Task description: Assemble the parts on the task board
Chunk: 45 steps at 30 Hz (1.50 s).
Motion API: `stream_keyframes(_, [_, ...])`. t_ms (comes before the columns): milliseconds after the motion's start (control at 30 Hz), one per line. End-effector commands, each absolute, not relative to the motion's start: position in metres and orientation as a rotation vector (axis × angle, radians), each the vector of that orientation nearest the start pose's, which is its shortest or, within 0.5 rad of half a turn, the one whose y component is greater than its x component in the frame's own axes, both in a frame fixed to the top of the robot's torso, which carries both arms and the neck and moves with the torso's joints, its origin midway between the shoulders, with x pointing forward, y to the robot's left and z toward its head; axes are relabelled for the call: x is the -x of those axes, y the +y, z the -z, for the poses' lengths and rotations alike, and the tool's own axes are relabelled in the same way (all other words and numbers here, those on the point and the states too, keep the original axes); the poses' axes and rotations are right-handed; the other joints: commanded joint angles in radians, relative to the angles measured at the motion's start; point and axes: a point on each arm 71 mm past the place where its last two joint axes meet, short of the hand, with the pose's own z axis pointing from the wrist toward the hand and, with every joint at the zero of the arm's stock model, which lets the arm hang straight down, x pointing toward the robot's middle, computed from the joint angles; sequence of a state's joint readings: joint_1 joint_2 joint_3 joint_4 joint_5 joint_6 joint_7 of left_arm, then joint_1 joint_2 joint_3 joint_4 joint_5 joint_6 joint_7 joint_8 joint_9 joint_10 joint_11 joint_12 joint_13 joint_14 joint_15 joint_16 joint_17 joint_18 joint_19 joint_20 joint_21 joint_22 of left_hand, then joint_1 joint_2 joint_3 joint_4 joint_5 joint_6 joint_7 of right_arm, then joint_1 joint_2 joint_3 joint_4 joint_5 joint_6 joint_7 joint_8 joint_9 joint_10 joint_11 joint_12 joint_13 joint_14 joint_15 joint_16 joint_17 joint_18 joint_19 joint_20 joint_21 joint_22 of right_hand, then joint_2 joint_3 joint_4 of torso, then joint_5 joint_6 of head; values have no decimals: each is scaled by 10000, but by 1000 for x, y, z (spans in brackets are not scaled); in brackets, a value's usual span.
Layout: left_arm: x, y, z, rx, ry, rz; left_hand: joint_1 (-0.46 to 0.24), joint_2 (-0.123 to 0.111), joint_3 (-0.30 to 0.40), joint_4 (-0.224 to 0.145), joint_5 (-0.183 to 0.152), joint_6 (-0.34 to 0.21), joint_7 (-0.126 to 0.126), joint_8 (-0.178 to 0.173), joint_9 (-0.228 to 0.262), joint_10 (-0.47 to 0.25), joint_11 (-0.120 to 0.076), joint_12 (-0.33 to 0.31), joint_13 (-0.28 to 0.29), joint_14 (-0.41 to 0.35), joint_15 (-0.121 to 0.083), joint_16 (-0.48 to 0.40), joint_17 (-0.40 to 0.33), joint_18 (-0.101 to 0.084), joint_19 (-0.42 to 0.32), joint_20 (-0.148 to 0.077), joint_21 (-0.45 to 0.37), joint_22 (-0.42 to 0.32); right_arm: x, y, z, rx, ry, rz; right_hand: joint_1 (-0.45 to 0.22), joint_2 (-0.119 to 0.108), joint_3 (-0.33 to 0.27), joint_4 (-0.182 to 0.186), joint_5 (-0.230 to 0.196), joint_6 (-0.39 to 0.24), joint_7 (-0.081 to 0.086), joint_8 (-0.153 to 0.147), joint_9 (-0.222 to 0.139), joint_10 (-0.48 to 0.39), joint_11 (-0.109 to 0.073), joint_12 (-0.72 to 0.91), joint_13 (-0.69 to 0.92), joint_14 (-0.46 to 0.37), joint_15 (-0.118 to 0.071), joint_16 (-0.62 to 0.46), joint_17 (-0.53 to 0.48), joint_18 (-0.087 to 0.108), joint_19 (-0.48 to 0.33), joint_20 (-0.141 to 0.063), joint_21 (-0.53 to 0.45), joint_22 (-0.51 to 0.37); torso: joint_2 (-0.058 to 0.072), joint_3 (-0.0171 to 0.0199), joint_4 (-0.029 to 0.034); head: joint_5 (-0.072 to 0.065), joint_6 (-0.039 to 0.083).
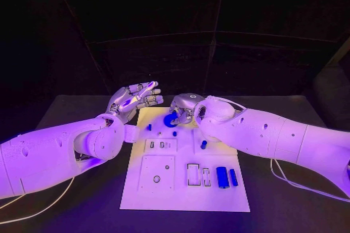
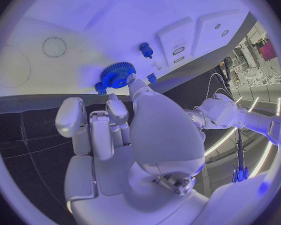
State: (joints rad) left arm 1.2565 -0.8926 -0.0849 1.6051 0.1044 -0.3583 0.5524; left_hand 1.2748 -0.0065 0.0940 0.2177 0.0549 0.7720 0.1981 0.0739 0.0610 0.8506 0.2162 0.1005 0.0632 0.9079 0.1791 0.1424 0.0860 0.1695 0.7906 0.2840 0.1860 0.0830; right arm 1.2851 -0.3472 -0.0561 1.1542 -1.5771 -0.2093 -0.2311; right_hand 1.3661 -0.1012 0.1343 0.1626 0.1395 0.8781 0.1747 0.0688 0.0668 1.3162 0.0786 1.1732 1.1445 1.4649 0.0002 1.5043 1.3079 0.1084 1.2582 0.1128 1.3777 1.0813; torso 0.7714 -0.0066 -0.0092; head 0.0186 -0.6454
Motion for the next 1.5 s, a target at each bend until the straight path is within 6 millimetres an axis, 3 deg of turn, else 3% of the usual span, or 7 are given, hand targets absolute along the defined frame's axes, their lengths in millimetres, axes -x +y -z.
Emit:
stream_keyframes(33, [-480, 215, 153, 11020, 12429, 16343, 0, 92, 11, -76, -24, 7, 602, -33, 1, -23, 48, -46, -7, 14, 58, -26, -12, 55, 42, 17, -41, -14, -539, -42, 166, 3563, 16835, -5728, -233, 10, -143, 46, 46, -10, -14, 9, 24, -9, 51, 35, 30, 697, 89, -20, 895, -97, -7, 59, 6, 1, 0, 0, -3, -6, -1])
stream_keyframes(400, [-480, 216, 153, 11048, 12452, 16304, 0, 92, 11, -76, -24, 7, 602, -33, 1, -23, 48, -46, -7, 14, 58, -26, -12, 55, 42, 17, -41, -14, -539, -49, 168, 3175, 17188, -5846, -1218, 290, -665, 786, 476, 253, -61, 126, 57, 250, 28, 481, 429, 713, 74, 11, 972, -106, 28, 55, 52, 71, -5, -1, -12, 5, -6])
stream_keyframes(733, [-480, 221, 153, 11071, 12411, 16216, 3, 97, 6, -88, -24, -4, 604, -38, -1, -23, 49, -50, -7, 15, 59, -31, -14, 57, 49, 17, -45, -18, -532, -72, 152, 2541, 15229, -7574, -566, 452, -573, 400, 699, 278, -76, 111, 47, 507, 3, 904, 854, 763, 56, 104, 1193, -146, 171, 42, 158, 286, -26, 18, -29, -4, 85])
stream_keyframes(867, [-481, 225, 153, 11089, 12368, 16131, 3, 97, 6, -88, -24, -4, 604, -38, -1, -23, 49, -50, -7, 15, 59, -31, -14, 57, 49, 17, -45, -18, -524, -95, 146, 2414, 14710, -8666, -224, 495, -498, 127, 626, 238, -64, 67, 31, 476, 6, 883, 837, 766, 55, 113, 1208, -156, 197, 36, 189, 335, -39, 5, -41, 19, 141])
stream_keyframes(1100, [-483, 228, 154, 11103, 12336, 16060, 5, 99, 4, -94, -24, 9, 604, -39, 0, -24, 50, -52, -7, 14, 59, -34, -16, 57, 52, 17, -47, -20, -516, -168, 144, 1025, 15048, -8936, 541, 527, -261, -494, 712, 392, -78, 95, 46, 484, -23, 880, 856, 714, 33, 23, 1003, -132, 90, 20, 139, 223, -139, 20, -134, 92, 138])
stream_keyframes(1333, [-486, 228, 155, 11100, 12329, 16041, 8, 101, 3, -100, -24, 17, 602, -39, 0, -26, 51, -54, -7, 13, 60, -36, -17, 57, 54, 17, -49, -22, -516, -230, 144, -185, 15149, -8432, 560, 388, -339, -591, 698, 474, -96, 112, 51, 483, -34, 851, 832, 712, 26, 16, 1000, -130, 71, 15, 129, 211, -206, 110, -273, 73, 186])
stream_keyframes(1500, [-487, 226, 155, 11092, 12343, 16067, 12, 102, 3, -106, -24, 37, 599, -39, 2, -26, 51, -55, -7, 12, 61, -38, -18, 57, 56, 18, -50, -23, -519, -250, 145, -639, 15099, -8092, 528, 307, -412, -614, 735, 471, -100, 92, 43, 476, -38, 819, 801, 710, 21, 9, 987, -129, 63, 10, 125, 204, -199, 132, -315, -52, 269])
